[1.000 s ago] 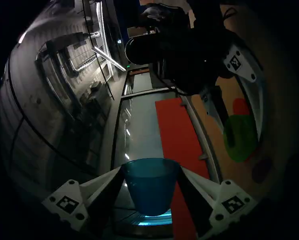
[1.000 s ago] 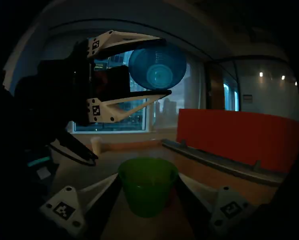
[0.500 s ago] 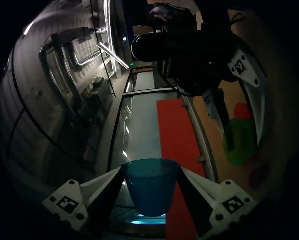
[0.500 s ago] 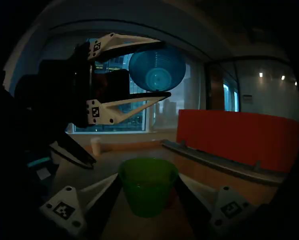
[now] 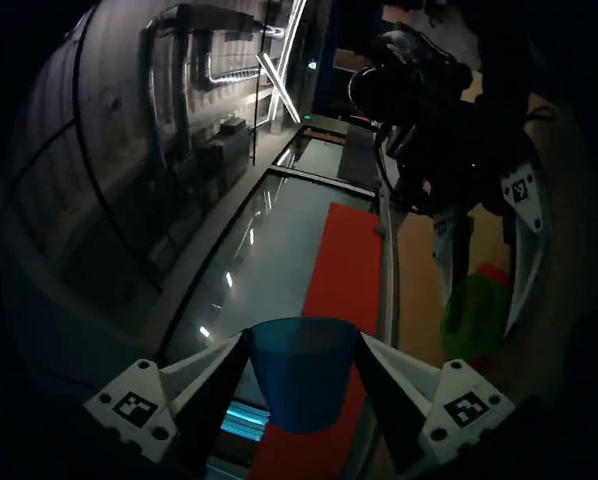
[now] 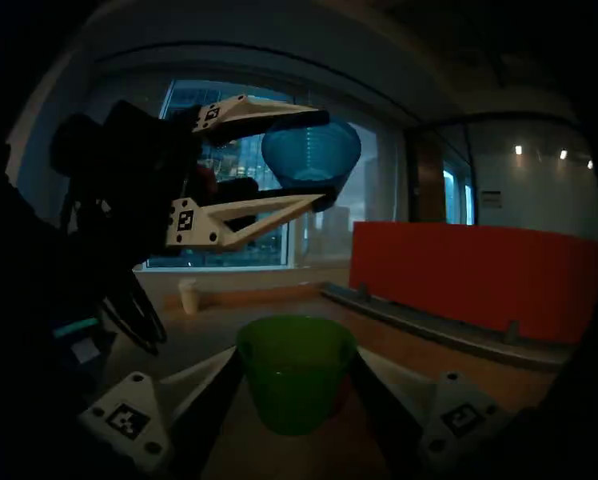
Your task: Pour water
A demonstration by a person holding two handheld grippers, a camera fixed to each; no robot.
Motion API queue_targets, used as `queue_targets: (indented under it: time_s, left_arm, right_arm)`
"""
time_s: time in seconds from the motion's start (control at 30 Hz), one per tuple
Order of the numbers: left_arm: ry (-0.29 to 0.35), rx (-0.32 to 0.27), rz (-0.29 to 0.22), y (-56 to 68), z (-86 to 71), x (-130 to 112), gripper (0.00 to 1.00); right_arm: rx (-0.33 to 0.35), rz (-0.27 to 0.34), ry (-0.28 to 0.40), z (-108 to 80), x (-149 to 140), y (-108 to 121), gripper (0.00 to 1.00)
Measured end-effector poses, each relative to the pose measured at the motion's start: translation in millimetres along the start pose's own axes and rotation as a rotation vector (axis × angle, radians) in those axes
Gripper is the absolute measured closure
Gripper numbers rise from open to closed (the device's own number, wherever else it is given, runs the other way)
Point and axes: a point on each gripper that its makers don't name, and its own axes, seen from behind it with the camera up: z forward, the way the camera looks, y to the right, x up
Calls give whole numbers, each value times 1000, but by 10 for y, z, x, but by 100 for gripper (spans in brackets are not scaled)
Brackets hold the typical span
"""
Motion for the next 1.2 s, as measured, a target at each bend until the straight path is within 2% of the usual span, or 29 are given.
queue_targets:
  time_s: [0.17, 0.5, 0.9, 1.2]
  left_arm:
    - [-8, 7, -139, -13, 16, -86, 11]
    - [-5, 3, -449, -47, -32, -172, 11]
    - [-32, -8, -818, -61, -25, -395, 11]
    - [-14, -29, -1041, -61, 15, -456, 11]
  right_arm:
    - [-5, -2, 3, -13, 10, 20, 10]
    - [-14, -4, 5, -38, 10, 45, 10]
    - [-18, -8, 7, -54, 17, 52, 10]
    - [-22, -12, 10, -67, 50, 46, 10]
